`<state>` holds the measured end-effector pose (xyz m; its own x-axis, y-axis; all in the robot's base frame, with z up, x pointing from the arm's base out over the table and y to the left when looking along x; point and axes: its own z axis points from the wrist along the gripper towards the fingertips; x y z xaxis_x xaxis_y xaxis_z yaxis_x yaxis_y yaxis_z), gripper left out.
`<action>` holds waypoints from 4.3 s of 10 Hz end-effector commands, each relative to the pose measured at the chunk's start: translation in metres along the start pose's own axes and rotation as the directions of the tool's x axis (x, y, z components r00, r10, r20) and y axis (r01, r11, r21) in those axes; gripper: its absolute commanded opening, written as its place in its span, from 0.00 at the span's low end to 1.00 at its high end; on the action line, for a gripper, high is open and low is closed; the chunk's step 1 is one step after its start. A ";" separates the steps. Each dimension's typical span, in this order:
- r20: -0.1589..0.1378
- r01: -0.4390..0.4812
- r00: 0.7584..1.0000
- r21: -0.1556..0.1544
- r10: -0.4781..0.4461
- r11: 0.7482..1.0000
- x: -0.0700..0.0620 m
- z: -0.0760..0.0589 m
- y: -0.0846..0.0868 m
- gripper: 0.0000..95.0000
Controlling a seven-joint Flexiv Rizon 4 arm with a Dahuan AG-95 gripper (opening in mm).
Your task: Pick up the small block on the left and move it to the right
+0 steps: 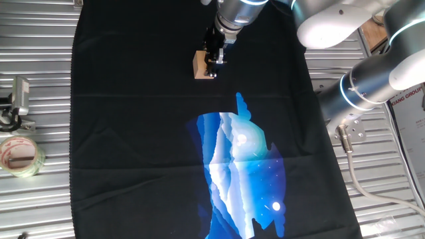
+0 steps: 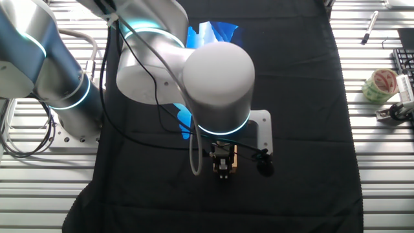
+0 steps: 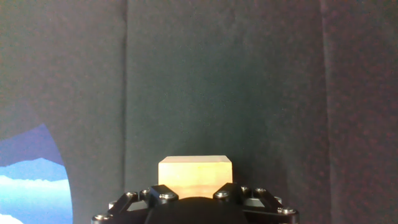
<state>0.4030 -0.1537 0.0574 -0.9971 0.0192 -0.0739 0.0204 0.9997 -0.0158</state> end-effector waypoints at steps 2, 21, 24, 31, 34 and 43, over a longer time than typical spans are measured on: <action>0.006 0.001 1.000 -0.003 -0.001 1.000 0.000 -0.007 0.001 0.00; 0.010 -0.099 0.995 0.001 0.099 0.995 -0.015 -0.006 0.053 0.00; 0.009 -0.114 0.993 0.001 0.114 0.993 -0.017 -0.007 0.062 0.00; 0.015 -0.140 0.990 -0.002 0.140 0.990 -0.019 -0.007 0.081 0.00; 0.012 -0.138 0.990 -0.004 0.138 0.990 -0.020 -0.006 0.085 0.00; 0.004 -0.157 0.988 -0.022 0.157 0.987 -0.020 -0.007 0.085 0.00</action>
<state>0.4237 -0.0684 0.0650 -0.9814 0.1754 -0.0777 0.1742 0.9845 0.0223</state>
